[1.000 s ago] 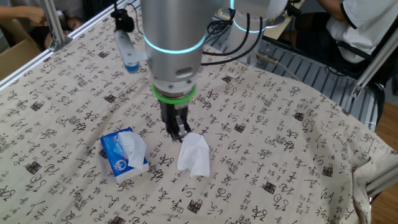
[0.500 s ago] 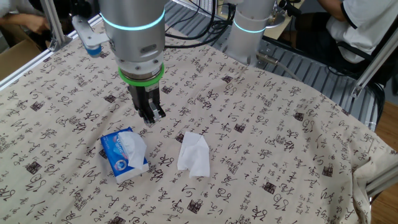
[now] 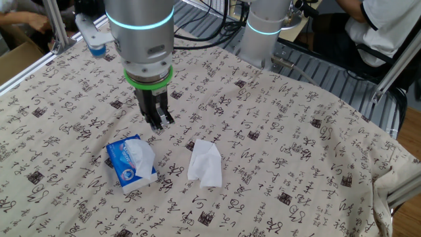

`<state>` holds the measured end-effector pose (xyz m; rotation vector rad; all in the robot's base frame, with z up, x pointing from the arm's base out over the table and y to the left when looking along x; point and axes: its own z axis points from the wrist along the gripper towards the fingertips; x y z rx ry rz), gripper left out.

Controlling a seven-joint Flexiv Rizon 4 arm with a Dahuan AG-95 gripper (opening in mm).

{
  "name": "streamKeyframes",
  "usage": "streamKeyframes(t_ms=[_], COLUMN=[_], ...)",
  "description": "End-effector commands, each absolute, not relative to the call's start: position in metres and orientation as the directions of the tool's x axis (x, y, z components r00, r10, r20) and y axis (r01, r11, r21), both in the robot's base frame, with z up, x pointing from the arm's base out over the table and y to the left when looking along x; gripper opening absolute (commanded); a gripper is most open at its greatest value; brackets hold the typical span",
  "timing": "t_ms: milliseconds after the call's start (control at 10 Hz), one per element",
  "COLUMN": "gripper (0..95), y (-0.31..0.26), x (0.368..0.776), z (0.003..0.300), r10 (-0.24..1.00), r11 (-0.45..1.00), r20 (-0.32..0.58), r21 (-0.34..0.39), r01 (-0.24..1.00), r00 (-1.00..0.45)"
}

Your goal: Pull out a napkin

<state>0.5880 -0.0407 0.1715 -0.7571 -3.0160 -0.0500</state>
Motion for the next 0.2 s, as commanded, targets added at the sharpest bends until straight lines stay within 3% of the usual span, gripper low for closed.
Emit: streamKeyframes(t_ms=[100,200], gripper=[0.0,0.0], y=[-0.0414,-0.0415], x=[0.5872,0.5871], z=[0.1713,0.1714], r10=[0.475,0.480], r11=[0.879,0.876], r20=[0.037,0.039], r21=[0.031,0.040], r01=[0.477,0.481], r00=[-0.879,-0.877])
